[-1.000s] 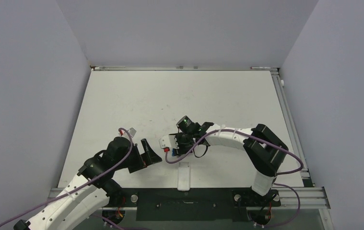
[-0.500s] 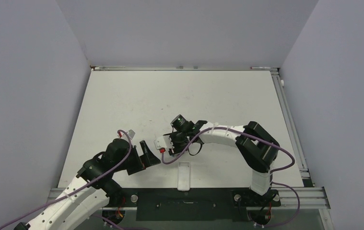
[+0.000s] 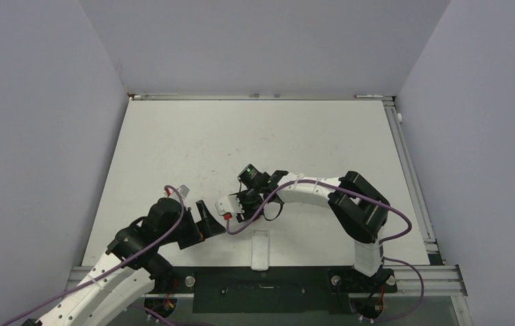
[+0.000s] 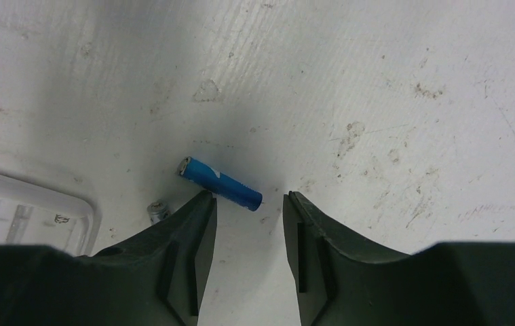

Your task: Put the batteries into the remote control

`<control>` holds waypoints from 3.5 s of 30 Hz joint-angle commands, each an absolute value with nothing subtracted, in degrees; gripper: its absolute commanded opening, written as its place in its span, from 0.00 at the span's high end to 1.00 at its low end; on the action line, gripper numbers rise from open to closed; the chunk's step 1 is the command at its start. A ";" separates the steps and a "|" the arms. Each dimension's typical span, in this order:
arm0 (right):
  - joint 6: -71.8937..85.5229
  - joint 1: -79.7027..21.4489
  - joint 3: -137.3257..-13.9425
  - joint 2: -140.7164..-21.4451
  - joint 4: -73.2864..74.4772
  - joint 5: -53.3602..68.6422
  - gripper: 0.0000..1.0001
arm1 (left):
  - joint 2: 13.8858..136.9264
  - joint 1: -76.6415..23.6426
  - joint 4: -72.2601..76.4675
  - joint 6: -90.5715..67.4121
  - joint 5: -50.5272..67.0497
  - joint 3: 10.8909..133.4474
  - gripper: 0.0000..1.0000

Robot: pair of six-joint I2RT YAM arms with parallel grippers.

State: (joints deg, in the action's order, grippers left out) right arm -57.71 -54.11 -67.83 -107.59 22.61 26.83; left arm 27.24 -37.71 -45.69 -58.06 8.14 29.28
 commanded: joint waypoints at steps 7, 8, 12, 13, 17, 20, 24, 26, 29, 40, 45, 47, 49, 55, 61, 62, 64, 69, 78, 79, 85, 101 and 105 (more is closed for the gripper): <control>-58.75 -54.57 -71.83 -111.68 29.60 31.12 0.62 | 25.66 -37.19 -47.81 -59.74 7.20 29.84 0.03; -58.79 -54.56 -72.09 -112.12 30.36 31.45 0.62 | 25.66 -37.18 -47.75 -59.83 7.15 29.80 0.03; -58.81 -54.58 -72.31 -113.28 31.72 32.09 0.63 | 25.77 -37.12 -47.72 -59.85 7.15 29.79 0.03; -58.68 -54.57 -71.98 -113.29 31.28 32.16 0.63 | 25.83 -37.09 -47.70 -59.92 7.24 29.79 0.03; -57.79 -54.51 -71.75 -112.99 29.22 32.39 0.63 | 25.46 -37.00 -47.88 -60.31 6.83 29.88 0.04; -57.13 -54.18 -72.20 -112.62 27.86 32.97 0.63 | 24.87 -36.90 -48.76 -61.14 5.73 30.17 0.04; -57.59 -53.49 -73.06 -112.15 27.66 34.11 0.63 | 22.69 -36.90 -50.77 -63.47 3.17 30.50 0.04; -58.46 -53.44 -73.83 -112.65 28.65 34.36 0.63 | 21.26 -36.89 -52.06 -65.04 1.59 30.57 0.04; -59.58 -53.39 -75.37 -113.66 30.27 34.43 0.63 | 19.09 -36.90 -55.04 -67.39 -1.56 31.17 0.04; -60.97 -52.93 -78.27 -115.84 33.07 35.61 0.65 | 16.32 -36.91 -59.40 -69.88 -6.29 33.31 0.04; -60.54 -52.65 -78.33 -116.76 35.20 36.18 0.69 | 16.35 -36.91 -59.17 -69.79 -6.11 32.97 0.04; -60.03 -52.55 -79.07 -117.52 36.71 36.31 0.71 | 16.35 -36.91 -59.02 -69.70 -5.94 32.87 0.04; -59.12 -52.47 -79.48 -118.11 37.60 36.16 0.72 | 16.34 -36.91 -58.97 -69.61 -5.89 32.87 0.04; -54.63 -52.06 -79.43 -119.18 38.75 34.44 0.75 | 16.35 -36.91 -58.12 -69.43 -5.32 32.23 0.04; -49.23 -51.51 -76.97 -118.11 36.33 31.50 0.81 | 16.43 -36.91 -56.60 -69.35 -4.12 30.85 0.04; -48.15 -51.43 -76.56 -117.93 35.76 30.89 0.83 | 16.51 -36.91 -56.23 -69.35 -3.91 30.64 0.04; -46.20 -51.33 -75.98 -117.80 34.67 29.48 0.89 | 16.89 -36.90 -55.57 -69.30 -3.45 30.19 0.04; -42.30 -51.15 -74.05 -116.96 30.56 27.30 0.91 | 17.86 -36.91 -53.79 -69.17 -2.49 29.24 0.04; -38.28 -51.15 -69.69 -110.68 23.10 25.82 0.92 | 18.79 -36.88 -52.72 -68.82 -2.32 28.70 0.04; -38.05 -51.15 -69.31 -110.03 22.69 25.81 0.92 | 18.94 -36.86 -52.55 -68.82 -2.32 28.59 0.04; -35.96 -51.15 -66.86 -105.64 20.89 24.05 0.91 | 20.09 -36.88 -51.02 -68.65 -1.80 27.83 0.04; -28.12 -54.13 -60.29 -92.93 23.29 15.69 0.92 | 27.33 -36.83 -40.21 -66.86 2.50 23.97 0.04; -25.06 -55.43 -57.95 -89.99 23.59 14.07 0.92 | 31.09 -36.83 -35.55 -66.08 4.43 22.59 0.04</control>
State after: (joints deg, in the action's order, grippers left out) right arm -28.84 -54.15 -59.83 -94.00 22.72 17.02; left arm 28.42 -37.06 -43.16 -66.85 2.04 23.31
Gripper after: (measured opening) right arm 0.117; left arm 0.963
